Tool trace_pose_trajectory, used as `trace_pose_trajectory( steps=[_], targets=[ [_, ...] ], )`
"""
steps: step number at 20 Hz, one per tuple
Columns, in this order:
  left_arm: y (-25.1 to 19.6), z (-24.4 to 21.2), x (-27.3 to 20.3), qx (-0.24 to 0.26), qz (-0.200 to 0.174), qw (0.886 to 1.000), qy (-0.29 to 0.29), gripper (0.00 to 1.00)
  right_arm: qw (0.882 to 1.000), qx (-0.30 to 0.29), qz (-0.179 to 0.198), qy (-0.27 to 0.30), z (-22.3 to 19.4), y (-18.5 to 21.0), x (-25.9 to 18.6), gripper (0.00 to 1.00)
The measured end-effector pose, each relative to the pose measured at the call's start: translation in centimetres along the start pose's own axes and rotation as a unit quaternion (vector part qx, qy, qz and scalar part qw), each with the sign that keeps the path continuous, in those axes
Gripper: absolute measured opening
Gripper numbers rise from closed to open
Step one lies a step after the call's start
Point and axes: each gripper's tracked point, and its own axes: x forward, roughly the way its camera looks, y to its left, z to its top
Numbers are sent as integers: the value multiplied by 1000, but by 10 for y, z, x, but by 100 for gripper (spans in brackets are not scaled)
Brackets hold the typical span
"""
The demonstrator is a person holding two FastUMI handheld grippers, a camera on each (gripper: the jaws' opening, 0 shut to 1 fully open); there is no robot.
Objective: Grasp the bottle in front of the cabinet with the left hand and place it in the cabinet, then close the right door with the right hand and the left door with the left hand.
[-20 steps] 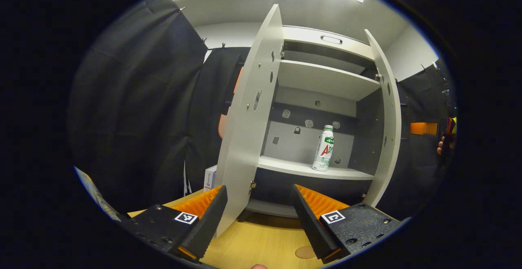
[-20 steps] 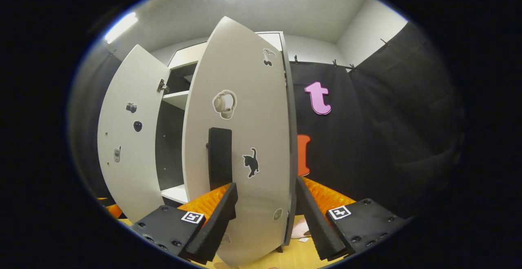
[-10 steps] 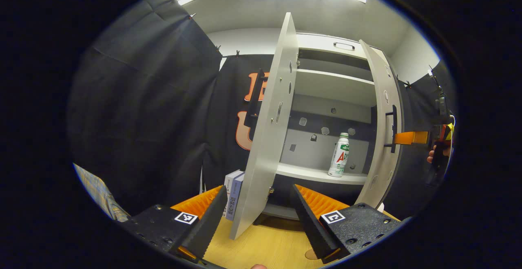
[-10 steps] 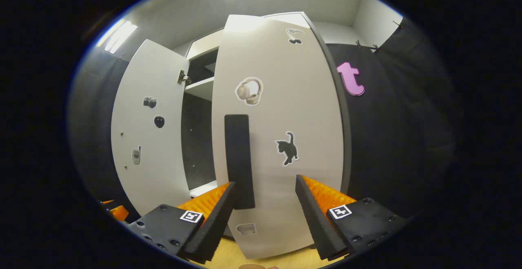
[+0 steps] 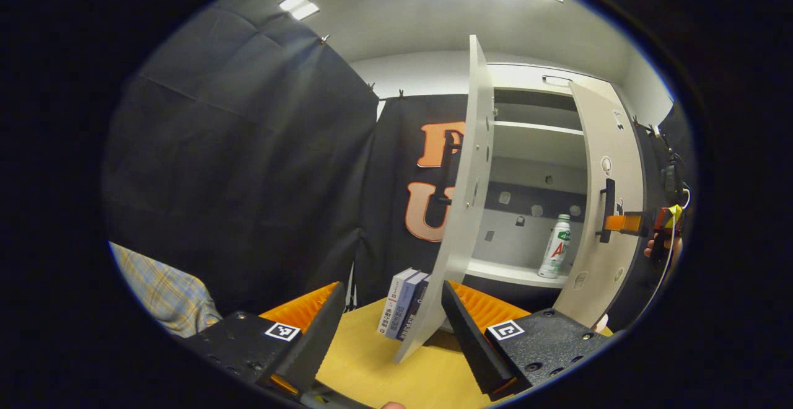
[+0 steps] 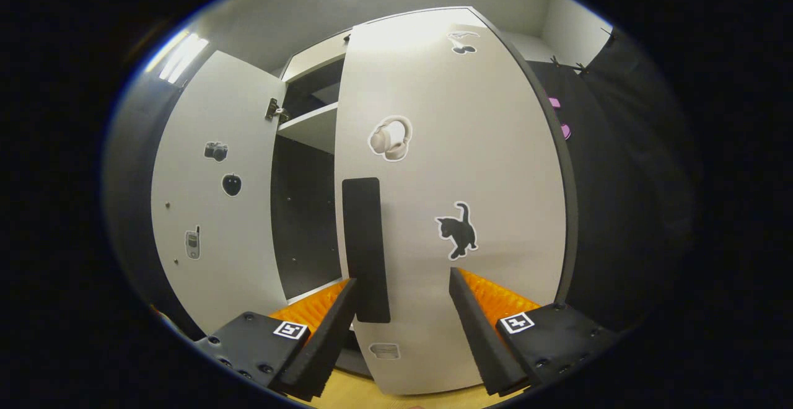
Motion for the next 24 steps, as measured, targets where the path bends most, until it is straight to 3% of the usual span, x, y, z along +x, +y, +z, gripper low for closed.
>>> trace_pose_trajectory(
  steps=[4,6,10,16,19,24],
  targets=[
    [27,11,-19,4,54,998,-11,94,1000,-2,1,-5,0,3,5,100],
    [39,14,-26,4,73,997,-14,94,1000,-1,3,-3,-2,3,6,96],
    [55,22,-26,-3,90,996,-19,94,1000,11,5,-2,0,4,0,96],
    [59,61,10,-35,51,997,-54,94,1000,15,2,-17,13,-1,-49,97],
    [64,84,40,-9,35,997,-72,92,1000,2,-16,-27,17,-8,-71,97],
    [54,79,98,-10,-7,999,-51,94,999,11,-44,-12,-4,-13,-116,97]
  ],
)
